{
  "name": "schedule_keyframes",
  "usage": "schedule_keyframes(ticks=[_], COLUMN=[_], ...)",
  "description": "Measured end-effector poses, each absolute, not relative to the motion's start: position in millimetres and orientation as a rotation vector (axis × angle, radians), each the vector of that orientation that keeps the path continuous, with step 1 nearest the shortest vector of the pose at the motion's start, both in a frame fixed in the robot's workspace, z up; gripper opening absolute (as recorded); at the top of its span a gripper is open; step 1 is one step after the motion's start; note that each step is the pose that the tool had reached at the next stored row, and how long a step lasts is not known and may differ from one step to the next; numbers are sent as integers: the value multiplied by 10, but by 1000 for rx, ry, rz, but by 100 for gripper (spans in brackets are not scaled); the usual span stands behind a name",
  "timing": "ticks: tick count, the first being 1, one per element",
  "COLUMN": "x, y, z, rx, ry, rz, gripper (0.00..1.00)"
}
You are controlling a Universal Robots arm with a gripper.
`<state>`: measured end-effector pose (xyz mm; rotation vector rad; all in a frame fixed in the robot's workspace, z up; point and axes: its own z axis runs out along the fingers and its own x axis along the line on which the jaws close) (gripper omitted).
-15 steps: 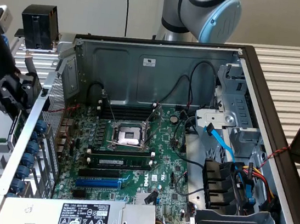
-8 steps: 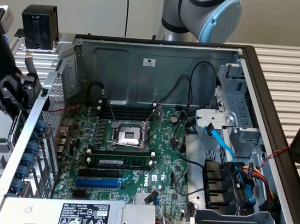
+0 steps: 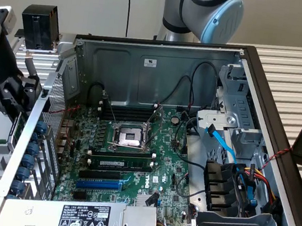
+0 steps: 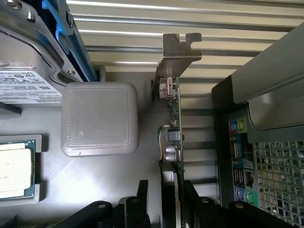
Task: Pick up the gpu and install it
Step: 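Pick up the gpu and move the gpu toward the slot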
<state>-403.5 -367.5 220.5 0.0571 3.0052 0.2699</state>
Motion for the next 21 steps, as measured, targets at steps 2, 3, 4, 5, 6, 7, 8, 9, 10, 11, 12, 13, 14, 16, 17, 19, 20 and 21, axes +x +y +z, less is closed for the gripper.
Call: schedule_keyframes(ticks=[2,3,4,5,6,7,8,9,10,11,12,13,14,16,17,19,20,21], x=[-4018,-4012,-4007,-4004,-4002,-3999,-3996,-3994,-3993,-3992,-3991,-3990,-3988,-3988,-3988,-3987,-3987,-3986], y=[-3675,-3675,-3675,-3674,-3674,-3675,-3675,-3675,-3675,-3675,-3674,-3674,-3674,-3675,-3675,-3675,-3675,-3675], z=[2205,2205,2205,2205,2205,2205,2205,2205,2206,2207,2206,2207,2207,2207,2207,2207,2207,2207], rx=[58,58,57,56,54,50,46,40,33,23,14,5,-3,-7,-7,-7,-7,-8], ry=[3019,3026,3033,3037,3040,3041,3042,3042,3043,3043,3044,3044,3045,3045,3045,3045,3045,3045], rz=[270,269,267,263,259,252,245,241,240,240,241,241,242,242,242,242,242,241], gripper=[41,41,41,41,41,41,41,41,41,41,41,41,41,41,41,41,41,41])
